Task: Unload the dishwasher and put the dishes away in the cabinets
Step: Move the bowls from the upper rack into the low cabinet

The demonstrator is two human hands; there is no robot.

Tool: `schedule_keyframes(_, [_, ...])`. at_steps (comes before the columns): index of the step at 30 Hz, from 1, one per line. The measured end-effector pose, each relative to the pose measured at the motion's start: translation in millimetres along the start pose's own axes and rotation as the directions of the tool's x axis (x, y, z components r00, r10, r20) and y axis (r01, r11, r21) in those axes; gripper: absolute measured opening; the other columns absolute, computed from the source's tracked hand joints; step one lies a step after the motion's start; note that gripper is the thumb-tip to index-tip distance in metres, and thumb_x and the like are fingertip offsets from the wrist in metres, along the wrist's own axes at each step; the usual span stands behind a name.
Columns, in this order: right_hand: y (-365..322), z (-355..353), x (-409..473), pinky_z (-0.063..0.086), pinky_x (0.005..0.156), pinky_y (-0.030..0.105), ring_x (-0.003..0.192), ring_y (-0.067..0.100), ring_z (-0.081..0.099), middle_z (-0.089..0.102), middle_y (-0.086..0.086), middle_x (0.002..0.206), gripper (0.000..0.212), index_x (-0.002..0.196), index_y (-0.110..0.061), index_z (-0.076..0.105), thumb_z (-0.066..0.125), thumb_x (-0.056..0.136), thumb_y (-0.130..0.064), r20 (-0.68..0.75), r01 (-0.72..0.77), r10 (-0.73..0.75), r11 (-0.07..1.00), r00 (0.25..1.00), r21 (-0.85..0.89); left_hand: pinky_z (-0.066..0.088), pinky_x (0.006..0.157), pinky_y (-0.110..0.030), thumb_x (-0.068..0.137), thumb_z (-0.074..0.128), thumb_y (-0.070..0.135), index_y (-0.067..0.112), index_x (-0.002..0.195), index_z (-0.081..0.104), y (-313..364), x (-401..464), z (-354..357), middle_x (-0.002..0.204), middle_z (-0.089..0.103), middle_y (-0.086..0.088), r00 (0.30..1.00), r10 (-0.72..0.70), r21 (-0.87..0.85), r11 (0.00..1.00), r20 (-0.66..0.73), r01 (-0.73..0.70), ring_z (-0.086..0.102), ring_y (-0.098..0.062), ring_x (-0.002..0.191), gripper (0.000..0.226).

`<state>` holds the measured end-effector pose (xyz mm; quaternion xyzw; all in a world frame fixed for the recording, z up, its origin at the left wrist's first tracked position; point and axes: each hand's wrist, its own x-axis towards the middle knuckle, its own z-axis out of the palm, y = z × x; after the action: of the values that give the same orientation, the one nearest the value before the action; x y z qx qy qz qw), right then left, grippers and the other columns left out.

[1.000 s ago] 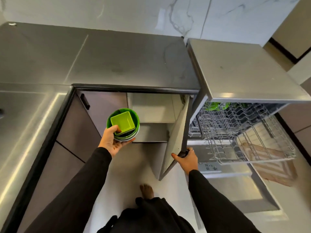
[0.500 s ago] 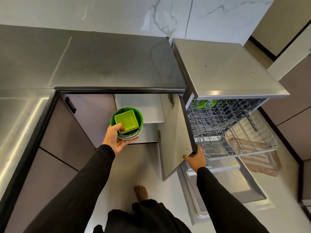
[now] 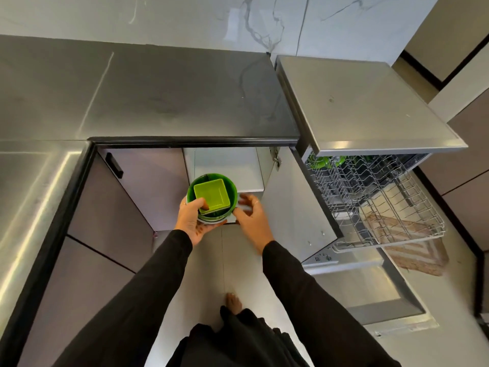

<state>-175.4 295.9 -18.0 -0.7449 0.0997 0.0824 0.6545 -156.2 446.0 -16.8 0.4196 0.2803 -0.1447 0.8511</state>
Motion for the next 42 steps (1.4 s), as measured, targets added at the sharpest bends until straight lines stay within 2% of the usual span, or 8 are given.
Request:
schedule_keyframes(3, [-14, -7, 17, 0.049, 0.089, 0.020, 0.107, 0.013, 0.051, 0.045, 0.001, 0.122, 0.044, 0.125, -0.015, 0.048, 0.058, 0.083, -0.013, 0.037, 0.399, -0.403, 0.882, 0.914, -0.251, 0.057, 0.066, -0.051, 0.084, 0.042, 0.000, 0.021, 0.130, 0.043, -1, 4, 4, 0.130, 0.047, -0.021, 1.000, -0.008, -0.039, 0.999, -0.023, 0.007, 0.056, -0.044, 0.109, 0.051])
schedule_keyframes(6, [-26, -15, 40, 0.042, 0.093, 0.025, 0.108, 0.017, 0.049, 0.054, 0.003, 0.118, 0.043, 0.119, -0.013, 0.060, 0.056, 0.079, -0.028, 0.243, 0.626, -0.618, 0.534, 0.748, -0.569, 0.056, 0.071, -0.055, 0.085, 0.043, 0.001, 0.025, 0.128, 0.045, 6, 13, 7, 0.127, 0.050, -0.019, 1.000, 0.018, -0.017, 1.000, -0.009, -0.018, 0.057, -0.042, 0.108, 0.049])
schedule_keyframes(9, [-40, -14, 65, 0.047, 0.088, 0.040, 0.109, 0.023, 0.055, 0.063, 0.003, 0.119, 0.039, 0.117, -0.016, 0.066, 0.062, 0.083, -0.035, 0.520, 0.697, -0.524, 0.221, 0.675, -0.682, 0.055, 0.075, -0.056, 0.090, 0.044, 0.004, 0.028, 0.125, 0.047, 13, 22, 14, 0.120, 0.054, -0.015, 0.999, 0.024, -0.020, 1.000, 0.037, -0.023, 0.060, -0.036, 0.103, 0.043])
schedule_keyframes(19, [-73, 2, 114, 0.041, 0.086, 0.043, 0.109, 0.021, 0.053, 0.058, -0.002, 0.117, 0.030, 0.119, -0.025, 0.064, 0.054, 0.092, -0.034, 0.734, 0.709, -0.151, -0.188, 0.663, -0.679, 0.055, 0.074, -0.053, 0.086, 0.061, 0.043, 0.027, 0.131, 0.051, 16, 75, 23, 0.126, 0.060, -0.015, 0.990, -0.092, 0.005, 0.996, 0.103, 0.091, 0.061, -0.036, 0.109, 0.049])
schedule_keyframes(24, [-58, -1, 124, 0.047, 0.088, 0.043, 0.101, 0.025, 0.062, 0.066, 0.005, 0.111, 0.032, 0.119, -0.018, 0.065, 0.051, 0.094, -0.031, 0.714, 0.743, -0.260, 0.025, 0.650, -0.668, 0.056, 0.071, -0.048, 0.079, 0.058, 0.062, 0.023, 0.133, 0.051, 16, 93, 17, 0.126, 0.061, -0.017, 0.989, -0.125, -0.047, 0.991, 0.075, 0.128, 0.062, -0.035, 0.109, 0.067])
schedule_keyframes(31, [-53, 1, 137, 0.054, 0.090, 0.030, 0.098, 0.016, 0.063, 0.067, 0.009, 0.107, 0.034, 0.121, 0.001, 0.058, 0.059, 0.093, -0.018, 0.336, 0.167, -0.076, 0.953, 0.939, -0.251, 0.056, 0.070, -0.049, 0.089, 0.056, 0.046, 0.022, 0.134, 0.049, 37, 115, 10, 0.129, 0.057, -0.018, 0.986, -0.163, -0.102, 0.981, 0.041, 0.167, 0.060, -0.039, 0.110, 0.052])
schedule_keyframes(36, [-50, 7, 144, 0.047, 0.074, 0.025, 0.100, 0.017, 0.055, 0.063, 0.005, 0.108, 0.019, 0.114, -0.017, 0.058, 0.052, 0.096, -0.021, 0.264, -0.282, 0.227, 0.940, 0.937, 0.192, 0.057, 0.068, -0.051, 0.093, 0.038, 0.011, 0.028, 0.131, 0.043, 52, 132, 12, 0.124, 0.052, -0.017, 0.989, -0.139, -0.011, 0.990, 0.049, 0.140, 0.056, -0.040, 0.106, 0.042])
schedule_keyframes(42, [-51, 19, 155, 0.052, 0.075, 0.029, 0.110, 0.023, 0.054, 0.059, 0.005, 0.113, 0.032, 0.128, -0.024, 0.041, 0.050, 0.098, -0.016, 0.195, -0.373, 0.339, 0.910, 0.920, 0.178, 0.056, 0.075, -0.055, 0.092, 0.036, 0.006, 0.032, 0.133, 0.037, 56, 146, 8, 0.124, 0.049, -0.014, 0.986, -0.166, 0.106, 0.981, 0.013, 0.163, 0.055, -0.039, 0.109, 0.049])
